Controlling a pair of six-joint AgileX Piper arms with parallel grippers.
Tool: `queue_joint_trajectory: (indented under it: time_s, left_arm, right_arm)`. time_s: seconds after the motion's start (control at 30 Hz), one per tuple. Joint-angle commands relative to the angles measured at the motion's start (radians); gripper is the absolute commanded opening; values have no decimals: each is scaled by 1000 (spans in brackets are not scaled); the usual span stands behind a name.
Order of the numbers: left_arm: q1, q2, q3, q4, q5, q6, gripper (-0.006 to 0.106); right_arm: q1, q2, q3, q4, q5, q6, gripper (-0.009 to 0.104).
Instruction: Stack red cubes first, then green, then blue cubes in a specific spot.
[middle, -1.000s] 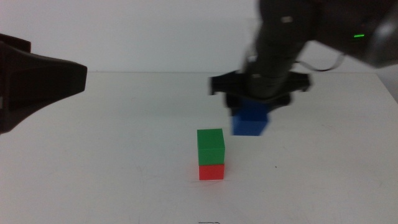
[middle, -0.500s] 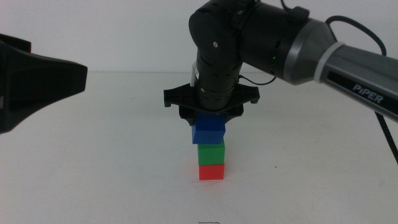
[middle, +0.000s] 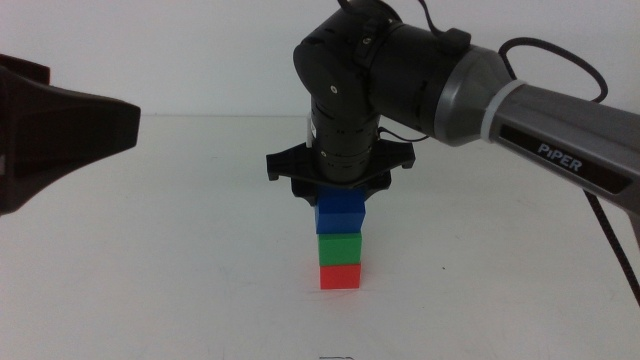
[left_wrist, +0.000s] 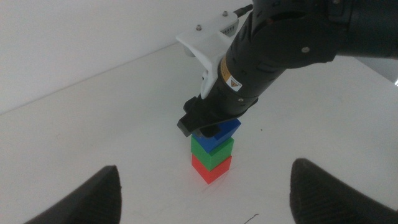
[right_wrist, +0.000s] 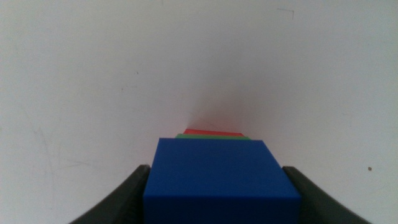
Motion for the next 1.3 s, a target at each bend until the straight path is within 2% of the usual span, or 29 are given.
queue_joint_trajectory:
  time_s: [0.0, 0.33, 0.47, 0.5, 0.6, 0.7, 0.93, 1.0, 1.17, 1.27]
  left_arm:
    - [2, -1, -26, -26, -69, -2, 91]
    - [2, -1, -26, -26, -69, -2, 91]
    - [2, -1, -26, -26, -69, -2, 91]
    - [2, -1, -26, -26, -69, -2, 91]
    - [2, -1, -26, -26, -69, -2, 91]
    - [2, -1, -26, -26, -69, -2, 91]
    - [2, -1, -26, -26, -69, -2, 91]
    - [2, -1, -26, -26, -69, -2, 91]
    - [2, -1, -26, -26, -69, -2, 91]
    - [2, -1, -26, -26, -69, -2, 91]
  right_arm:
    - [-1, -55, -32, -35, 64, 0, -1]
    - [-1, -34, -32, -20, 64, -4, 0]
    - [-1, -33, -32, -20, 63, -10, 12]
    - [-1, -33, -32, -36, 60, -10, 57]
    - [-1, -33, -32, -43, 60, -10, 71]
    - [-1, -36, -33, -49, 57, -10, 79]
    - [-1, -173, -45, -62, 64, -31, 82]
    - [-3, -235, -45, -87, 64, -39, 82]
    - [-30, -427, -45, -211, 64, -116, 82]
    - [-88, -521, -21, -218, 62, -193, 82]
